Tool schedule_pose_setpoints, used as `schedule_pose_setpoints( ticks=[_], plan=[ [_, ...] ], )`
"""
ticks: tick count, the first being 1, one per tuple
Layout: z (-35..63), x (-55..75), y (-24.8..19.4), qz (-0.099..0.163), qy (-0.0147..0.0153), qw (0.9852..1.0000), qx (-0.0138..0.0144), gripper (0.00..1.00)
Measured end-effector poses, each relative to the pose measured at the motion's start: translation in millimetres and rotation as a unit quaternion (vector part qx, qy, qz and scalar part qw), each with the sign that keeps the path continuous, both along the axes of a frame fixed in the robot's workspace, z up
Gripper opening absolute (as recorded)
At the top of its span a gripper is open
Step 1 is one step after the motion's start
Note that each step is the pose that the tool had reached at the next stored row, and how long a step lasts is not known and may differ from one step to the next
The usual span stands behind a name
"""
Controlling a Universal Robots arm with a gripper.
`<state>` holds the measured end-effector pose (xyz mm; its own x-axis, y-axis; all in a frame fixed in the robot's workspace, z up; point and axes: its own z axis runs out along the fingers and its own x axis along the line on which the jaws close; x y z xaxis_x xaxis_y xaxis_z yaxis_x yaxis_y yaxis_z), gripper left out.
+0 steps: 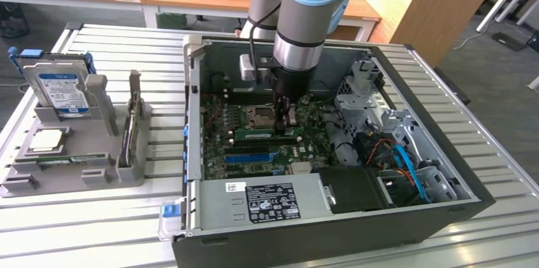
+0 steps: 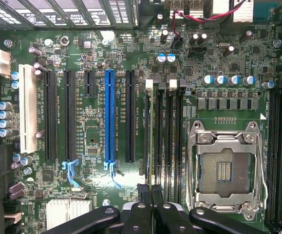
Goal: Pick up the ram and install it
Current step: 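Insert the ram into the slot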
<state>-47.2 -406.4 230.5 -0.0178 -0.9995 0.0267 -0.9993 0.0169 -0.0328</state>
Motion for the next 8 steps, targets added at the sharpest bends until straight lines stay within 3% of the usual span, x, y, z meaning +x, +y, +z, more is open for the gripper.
schedule_pose_setpoints(
  ticks=[8],
  plan=[
    [0.0, 0.9, 0.0, -0.001, 0.0021, 1.0000, 0.0000, 0.12]
  ],
)
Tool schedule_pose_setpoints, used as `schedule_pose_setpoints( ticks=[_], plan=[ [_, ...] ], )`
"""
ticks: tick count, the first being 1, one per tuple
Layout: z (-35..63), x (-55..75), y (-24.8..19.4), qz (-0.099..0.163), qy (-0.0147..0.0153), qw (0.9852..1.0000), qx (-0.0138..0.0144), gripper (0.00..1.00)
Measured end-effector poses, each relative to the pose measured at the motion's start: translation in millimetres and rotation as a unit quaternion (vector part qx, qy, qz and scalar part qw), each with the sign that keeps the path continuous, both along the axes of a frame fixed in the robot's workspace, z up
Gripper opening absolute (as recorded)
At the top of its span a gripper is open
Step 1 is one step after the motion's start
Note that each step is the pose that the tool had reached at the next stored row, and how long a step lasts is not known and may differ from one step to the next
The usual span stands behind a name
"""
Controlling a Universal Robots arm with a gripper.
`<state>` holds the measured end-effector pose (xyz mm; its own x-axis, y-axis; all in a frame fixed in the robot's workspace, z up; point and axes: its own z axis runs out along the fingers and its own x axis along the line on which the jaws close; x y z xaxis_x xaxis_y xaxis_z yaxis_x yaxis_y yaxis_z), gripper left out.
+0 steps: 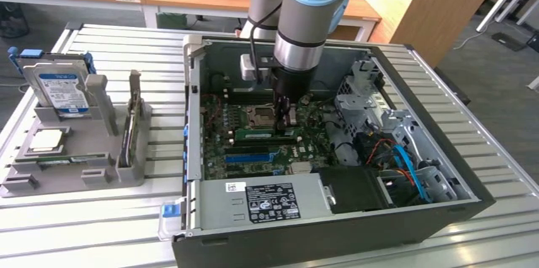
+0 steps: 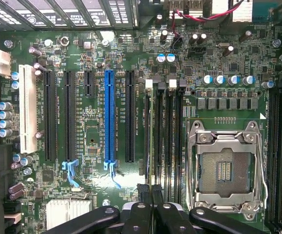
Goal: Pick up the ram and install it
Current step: 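Insert the ram into the slot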
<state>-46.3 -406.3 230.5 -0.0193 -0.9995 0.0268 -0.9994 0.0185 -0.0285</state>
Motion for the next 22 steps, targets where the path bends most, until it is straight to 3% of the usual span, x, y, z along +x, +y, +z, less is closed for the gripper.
schedule_pose_setpoints(
  ticks=[22],
  plan=[
    [-1.0, -0.5, -0.5, -0.001, 0.0000, 1.0000, 0.0000, 0.12]
  ],
)
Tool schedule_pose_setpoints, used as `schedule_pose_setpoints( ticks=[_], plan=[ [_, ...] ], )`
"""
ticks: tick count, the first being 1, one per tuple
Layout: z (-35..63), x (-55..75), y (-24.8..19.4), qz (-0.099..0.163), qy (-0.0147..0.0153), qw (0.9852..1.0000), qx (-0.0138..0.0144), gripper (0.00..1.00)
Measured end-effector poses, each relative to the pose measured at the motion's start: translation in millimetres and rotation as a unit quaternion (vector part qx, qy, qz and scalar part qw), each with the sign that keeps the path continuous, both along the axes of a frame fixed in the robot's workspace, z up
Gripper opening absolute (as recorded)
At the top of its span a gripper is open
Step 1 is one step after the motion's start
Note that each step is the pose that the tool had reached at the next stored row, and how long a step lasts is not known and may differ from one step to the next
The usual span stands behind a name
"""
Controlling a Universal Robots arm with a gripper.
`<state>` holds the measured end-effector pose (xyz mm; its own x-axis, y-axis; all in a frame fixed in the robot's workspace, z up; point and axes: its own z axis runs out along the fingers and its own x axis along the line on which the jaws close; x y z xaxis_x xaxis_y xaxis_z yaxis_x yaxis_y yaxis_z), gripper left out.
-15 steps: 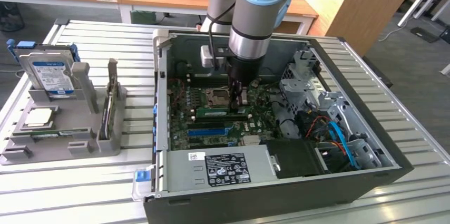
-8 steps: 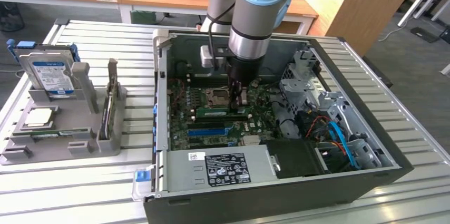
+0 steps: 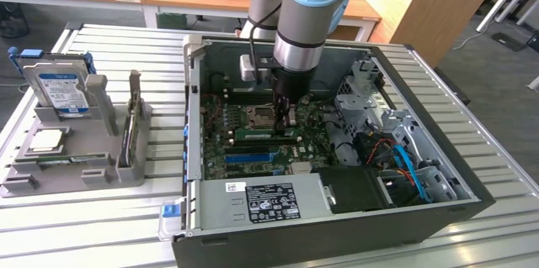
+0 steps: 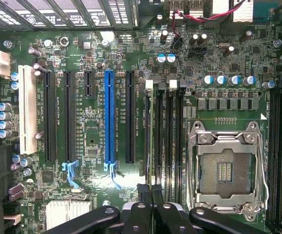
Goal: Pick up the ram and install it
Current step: 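Insert the ram into the slot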
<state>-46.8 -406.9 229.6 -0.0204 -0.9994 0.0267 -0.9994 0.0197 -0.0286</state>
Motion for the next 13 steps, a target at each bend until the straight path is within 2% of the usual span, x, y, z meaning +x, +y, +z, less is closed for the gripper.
schedule_pose_setpoints(
  ticks=[11, 13],
  plan=[
    [-0.6, 0.0, -0.3, 0.000, 0.0000, 1.0000, 0.0000, 0.12],
    [-0.7, 0.1, 0.8, 0.000, 0.0000, 1.0000, 0.0001, 0.12]
  ],
)
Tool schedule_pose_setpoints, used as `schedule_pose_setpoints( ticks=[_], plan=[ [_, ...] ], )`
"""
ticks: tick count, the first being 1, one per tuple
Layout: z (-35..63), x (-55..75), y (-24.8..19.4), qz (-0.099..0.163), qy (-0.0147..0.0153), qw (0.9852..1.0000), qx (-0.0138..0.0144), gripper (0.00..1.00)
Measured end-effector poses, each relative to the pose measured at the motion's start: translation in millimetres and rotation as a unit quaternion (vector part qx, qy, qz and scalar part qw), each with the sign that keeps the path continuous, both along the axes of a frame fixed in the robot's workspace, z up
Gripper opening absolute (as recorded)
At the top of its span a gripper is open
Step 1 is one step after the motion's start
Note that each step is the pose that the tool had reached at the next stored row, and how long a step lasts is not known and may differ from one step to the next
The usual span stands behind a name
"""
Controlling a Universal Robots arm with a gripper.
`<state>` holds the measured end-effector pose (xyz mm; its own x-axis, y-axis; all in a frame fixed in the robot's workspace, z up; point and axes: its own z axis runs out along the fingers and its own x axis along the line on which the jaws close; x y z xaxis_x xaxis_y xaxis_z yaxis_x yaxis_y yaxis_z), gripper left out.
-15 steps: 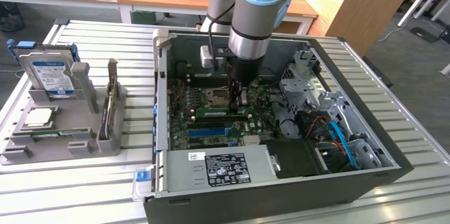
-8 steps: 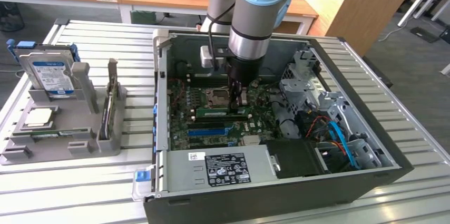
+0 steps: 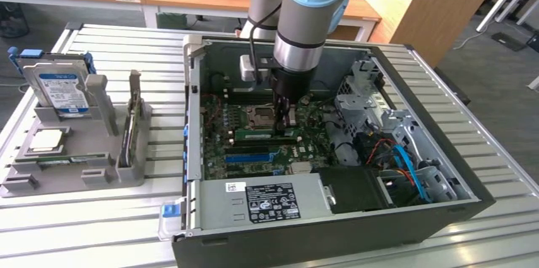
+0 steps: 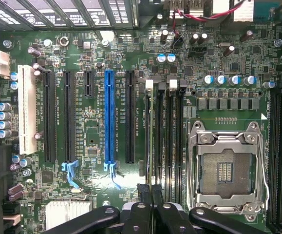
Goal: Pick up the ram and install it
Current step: 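Insert the ram into the slot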
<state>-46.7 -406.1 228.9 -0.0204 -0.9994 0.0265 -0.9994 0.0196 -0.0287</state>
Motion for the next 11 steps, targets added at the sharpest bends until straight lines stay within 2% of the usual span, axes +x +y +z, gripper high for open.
schedule_pose_setpoints(
  ticks=[11],
  plan=[
    [0.1, -0.1, -0.2, 0.000, 0.0000, 1.0000, -0.0001, 0.12]
  ],
)
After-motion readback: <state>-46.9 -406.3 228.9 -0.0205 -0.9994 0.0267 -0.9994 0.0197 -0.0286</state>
